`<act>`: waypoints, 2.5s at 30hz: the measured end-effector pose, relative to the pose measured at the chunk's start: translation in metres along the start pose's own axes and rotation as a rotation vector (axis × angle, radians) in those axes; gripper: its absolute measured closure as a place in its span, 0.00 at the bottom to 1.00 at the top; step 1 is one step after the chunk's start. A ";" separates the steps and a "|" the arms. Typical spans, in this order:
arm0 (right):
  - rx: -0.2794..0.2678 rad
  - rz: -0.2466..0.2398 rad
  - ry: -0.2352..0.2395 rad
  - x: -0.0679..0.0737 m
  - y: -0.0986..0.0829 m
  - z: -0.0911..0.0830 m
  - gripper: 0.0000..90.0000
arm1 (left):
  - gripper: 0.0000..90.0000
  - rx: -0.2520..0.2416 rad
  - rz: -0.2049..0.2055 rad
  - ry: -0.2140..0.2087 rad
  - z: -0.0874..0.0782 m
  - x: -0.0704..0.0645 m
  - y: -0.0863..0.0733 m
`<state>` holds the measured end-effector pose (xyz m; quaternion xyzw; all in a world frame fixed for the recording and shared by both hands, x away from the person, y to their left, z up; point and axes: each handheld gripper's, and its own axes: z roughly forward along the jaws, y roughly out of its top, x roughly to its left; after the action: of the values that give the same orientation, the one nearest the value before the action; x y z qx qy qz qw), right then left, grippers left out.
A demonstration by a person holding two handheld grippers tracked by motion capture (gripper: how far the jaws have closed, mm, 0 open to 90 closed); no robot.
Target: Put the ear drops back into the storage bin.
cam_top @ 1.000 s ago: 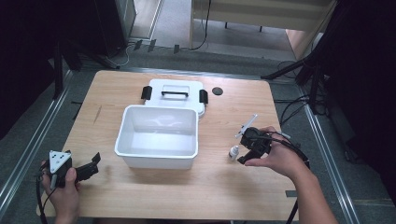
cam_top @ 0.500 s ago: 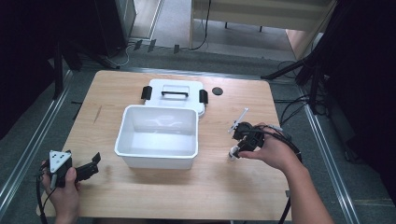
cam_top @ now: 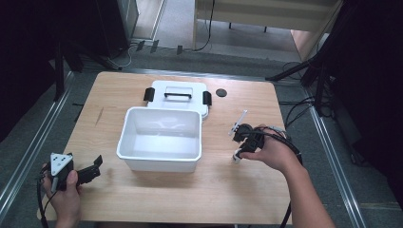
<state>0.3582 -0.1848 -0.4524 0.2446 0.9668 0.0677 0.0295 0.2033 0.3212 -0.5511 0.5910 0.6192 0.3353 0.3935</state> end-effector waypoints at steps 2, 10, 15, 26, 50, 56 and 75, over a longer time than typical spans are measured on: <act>0.007 -0.006 -0.006 0.000 0.001 0.002 0.76 | 0.00 0.000 -0.001 0.000 0.000 0.000 0.000; -0.001 -0.029 0.003 0.001 -0.002 0.001 0.80 | 0.00 0.002 -0.001 -0.001 0.000 0.000 0.000; 0.013 -0.058 0.009 0.001 -0.003 -0.001 0.80 | 0.00 0.002 -0.001 -0.001 0.000 0.000 0.000; 0.032 -0.165 -0.010 0.012 0.014 -0.031 0.80 | 0.00 0.002 -0.001 0.000 0.000 0.000 0.000; -0.014 -0.242 -0.017 0.031 0.075 -0.091 0.80 | 0.00 0.000 -0.001 -0.002 0.001 0.000 0.000; -0.028 -0.259 -0.024 0.036 0.092 -0.105 0.80 | 0.00 0.002 0.003 -0.001 0.001 -0.001 0.000; -0.056 -0.319 -0.019 0.052 0.131 -0.120 0.80 | 0.00 0.000 0.009 -0.006 0.001 -0.001 0.000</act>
<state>0.3628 -0.0598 -0.3158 0.0877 0.9908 0.0869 0.0558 0.2038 0.3201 -0.5511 0.5946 0.6154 0.3356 0.3938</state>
